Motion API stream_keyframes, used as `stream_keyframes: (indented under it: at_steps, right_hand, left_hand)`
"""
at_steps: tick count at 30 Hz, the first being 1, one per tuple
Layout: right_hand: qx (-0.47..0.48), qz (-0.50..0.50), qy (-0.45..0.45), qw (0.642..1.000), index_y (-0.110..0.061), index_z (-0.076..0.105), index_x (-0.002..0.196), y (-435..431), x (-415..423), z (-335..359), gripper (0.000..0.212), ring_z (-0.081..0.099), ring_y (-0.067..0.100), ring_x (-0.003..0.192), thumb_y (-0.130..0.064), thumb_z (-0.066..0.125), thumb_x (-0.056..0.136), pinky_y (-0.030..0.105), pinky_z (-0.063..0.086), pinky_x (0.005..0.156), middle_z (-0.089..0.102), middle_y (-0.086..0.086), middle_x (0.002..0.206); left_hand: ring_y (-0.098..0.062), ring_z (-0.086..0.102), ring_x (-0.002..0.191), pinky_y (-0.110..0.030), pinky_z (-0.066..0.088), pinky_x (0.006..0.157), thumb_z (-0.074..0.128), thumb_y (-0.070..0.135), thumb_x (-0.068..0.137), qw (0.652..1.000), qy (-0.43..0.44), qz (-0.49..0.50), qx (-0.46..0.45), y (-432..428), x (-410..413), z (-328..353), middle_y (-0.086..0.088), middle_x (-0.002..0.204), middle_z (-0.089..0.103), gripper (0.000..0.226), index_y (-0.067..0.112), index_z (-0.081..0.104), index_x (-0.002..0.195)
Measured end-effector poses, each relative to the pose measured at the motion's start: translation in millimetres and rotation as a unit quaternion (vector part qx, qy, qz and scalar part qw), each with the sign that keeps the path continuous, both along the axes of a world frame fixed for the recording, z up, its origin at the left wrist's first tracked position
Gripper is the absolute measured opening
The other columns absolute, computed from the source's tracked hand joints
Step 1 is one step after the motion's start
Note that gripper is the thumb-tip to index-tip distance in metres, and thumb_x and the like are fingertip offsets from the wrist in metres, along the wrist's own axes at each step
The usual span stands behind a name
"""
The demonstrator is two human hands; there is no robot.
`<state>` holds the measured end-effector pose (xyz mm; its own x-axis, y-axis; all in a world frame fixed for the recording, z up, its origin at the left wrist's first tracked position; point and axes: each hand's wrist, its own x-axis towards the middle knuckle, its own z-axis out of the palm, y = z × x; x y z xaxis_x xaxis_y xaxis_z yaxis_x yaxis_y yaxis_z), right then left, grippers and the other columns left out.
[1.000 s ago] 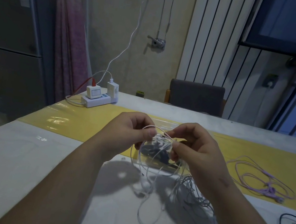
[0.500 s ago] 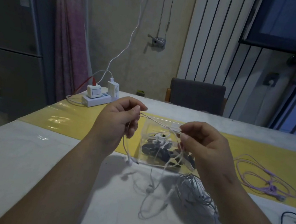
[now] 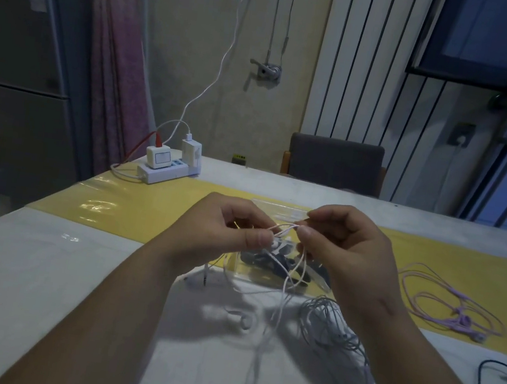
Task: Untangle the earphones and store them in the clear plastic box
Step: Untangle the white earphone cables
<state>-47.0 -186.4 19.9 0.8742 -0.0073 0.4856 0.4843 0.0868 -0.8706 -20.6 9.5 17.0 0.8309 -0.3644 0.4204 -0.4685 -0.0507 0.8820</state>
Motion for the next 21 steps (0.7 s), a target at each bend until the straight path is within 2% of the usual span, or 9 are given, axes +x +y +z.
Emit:
stream_keyframes:
  at_steps: [3,7,12,16,18,21]
  right_hand:
    - [0.003,-0.018,-0.002,1.000,-0.010,0.065,0.084,-1,2,0,0.021,0.065,0.019,0.062,0.006,0.074,0.076,0.027,0.053,0.056,0.072,0.006,0.071]
    - [-0.018,-0.038,-0.002,0.999,-0.015,0.063,0.085,-3,4,-2,0.022,0.061,0.015,0.062,0.004,0.071,0.080,0.025,0.050,0.057,0.067,-0.003,0.069]
    - [0.069,0.001,0.061,0.996,-0.012,0.057,0.094,-5,4,3,0.018,0.053,0.013,0.053,0.005,0.053,0.092,0.022,0.048,0.050,0.059,0.004,0.073]
    - [0.163,0.068,0.119,0.977,-0.005,0.062,0.102,-10,7,5,0.022,0.030,0.009,0.047,0.003,0.042,0.097,0.020,0.026,0.044,0.052,0.005,0.071]
    - [0.150,0.083,0.138,0.976,-0.005,0.067,0.099,-14,10,4,0.027,0.024,0.009,0.049,-0.001,0.041,0.099,0.023,0.021,0.047,0.050,0.001,0.069]
    - [0.110,0.073,0.145,0.981,-0.006,0.066,0.092,-14,10,2,0.028,0.024,0.010,0.049,-0.005,0.040,0.100,0.023,0.021,0.046,0.049,0.001,0.071]
  left_hand:
    - [-0.018,0.061,0.067,-0.025,0.049,0.065,0.078,0.014,0.067,1.000,0.005,0.013,0.000,-1,-1,2,-0.008,0.067,0.067,0.003,0.014,0.076,0.069]
    - [-0.013,0.054,0.058,-0.020,0.042,0.057,0.069,0.013,0.071,0.995,-0.004,0.079,-0.063,4,1,5,-0.005,0.060,0.063,0.007,0.015,0.074,0.065]
    - [-0.009,0.054,0.059,-0.020,0.041,0.058,0.065,0.017,0.073,0.978,0.003,0.137,-0.156,10,5,7,0.003,0.062,0.065,0.013,0.022,0.075,0.066]
    - [-0.005,0.053,0.057,-0.014,0.041,0.058,0.074,0.011,0.078,0.955,-0.009,0.224,-0.196,9,7,8,0.009,0.059,0.064,0.008,0.017,0.075,0.073]
    - [-0.008,0.049,0.054,-0.017,0.039,0.057,0.069,0.012,0.085,0.944,-0.008,0.252,-0.212,9,9,8,0.009,0.053,0.056,0.005,0.012,0.071,0.079]
    - [-0.012,0.040,0.047,-0.022,0.035,0.049,0.067,0.017,0.089,0.936,0.014,0.286,-0.204,7,13,7,0.005,0.047,0.046,0.008,0.015,0.069,0.081]
